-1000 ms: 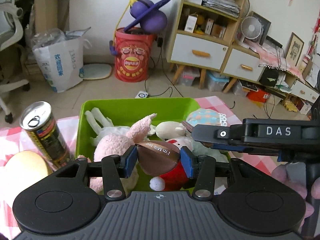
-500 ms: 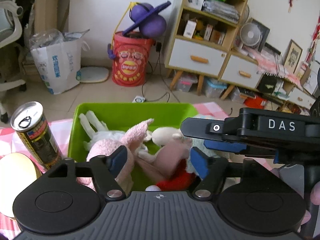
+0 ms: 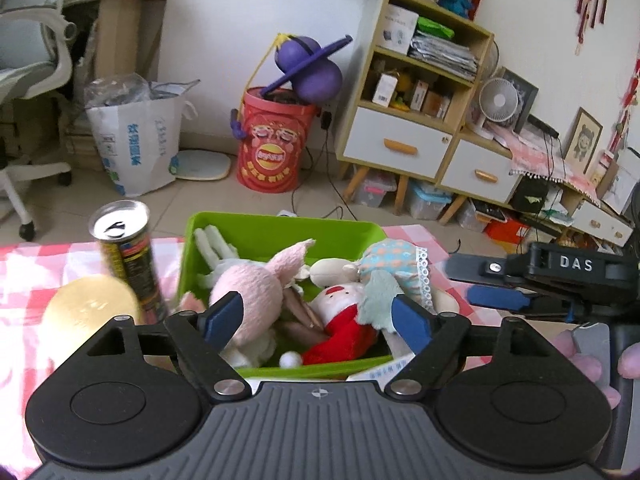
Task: Organize soft objects
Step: 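Move both grippers toward the plush burger and white foam block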
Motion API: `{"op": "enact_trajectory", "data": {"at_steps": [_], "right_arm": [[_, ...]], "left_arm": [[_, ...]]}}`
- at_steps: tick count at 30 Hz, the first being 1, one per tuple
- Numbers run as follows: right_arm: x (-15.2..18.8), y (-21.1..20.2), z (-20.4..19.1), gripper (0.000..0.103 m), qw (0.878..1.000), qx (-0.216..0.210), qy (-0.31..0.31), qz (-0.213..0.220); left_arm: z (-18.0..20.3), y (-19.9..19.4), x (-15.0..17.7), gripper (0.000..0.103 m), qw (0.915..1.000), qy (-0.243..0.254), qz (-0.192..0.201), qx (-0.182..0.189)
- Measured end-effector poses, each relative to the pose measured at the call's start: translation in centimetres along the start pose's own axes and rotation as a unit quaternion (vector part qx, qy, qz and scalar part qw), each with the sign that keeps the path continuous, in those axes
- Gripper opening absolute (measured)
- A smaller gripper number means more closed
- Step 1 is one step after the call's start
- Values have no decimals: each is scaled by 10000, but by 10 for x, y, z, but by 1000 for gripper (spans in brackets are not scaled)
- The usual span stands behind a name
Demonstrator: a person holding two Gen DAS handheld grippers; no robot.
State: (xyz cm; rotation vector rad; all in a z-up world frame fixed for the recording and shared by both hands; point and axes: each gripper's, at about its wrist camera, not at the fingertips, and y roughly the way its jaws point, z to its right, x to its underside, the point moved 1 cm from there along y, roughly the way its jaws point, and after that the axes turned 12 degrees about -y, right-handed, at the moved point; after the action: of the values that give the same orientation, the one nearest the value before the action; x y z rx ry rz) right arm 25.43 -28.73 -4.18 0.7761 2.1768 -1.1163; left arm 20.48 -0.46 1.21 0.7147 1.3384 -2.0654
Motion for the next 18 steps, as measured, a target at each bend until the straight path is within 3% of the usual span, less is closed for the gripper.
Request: {"op": "enact_trajectory", "data": {"at_steps": [10,18], "right_arm": [[27,-51,-6,64,9997,205,-106,17],[62,-69,-29,69,9979,261,-581,-69]], "left_arm": [[-22,-51,28,90,9993,-268,107,-226],[-35,-77,59,97,9973,-410,252,-563]]}}
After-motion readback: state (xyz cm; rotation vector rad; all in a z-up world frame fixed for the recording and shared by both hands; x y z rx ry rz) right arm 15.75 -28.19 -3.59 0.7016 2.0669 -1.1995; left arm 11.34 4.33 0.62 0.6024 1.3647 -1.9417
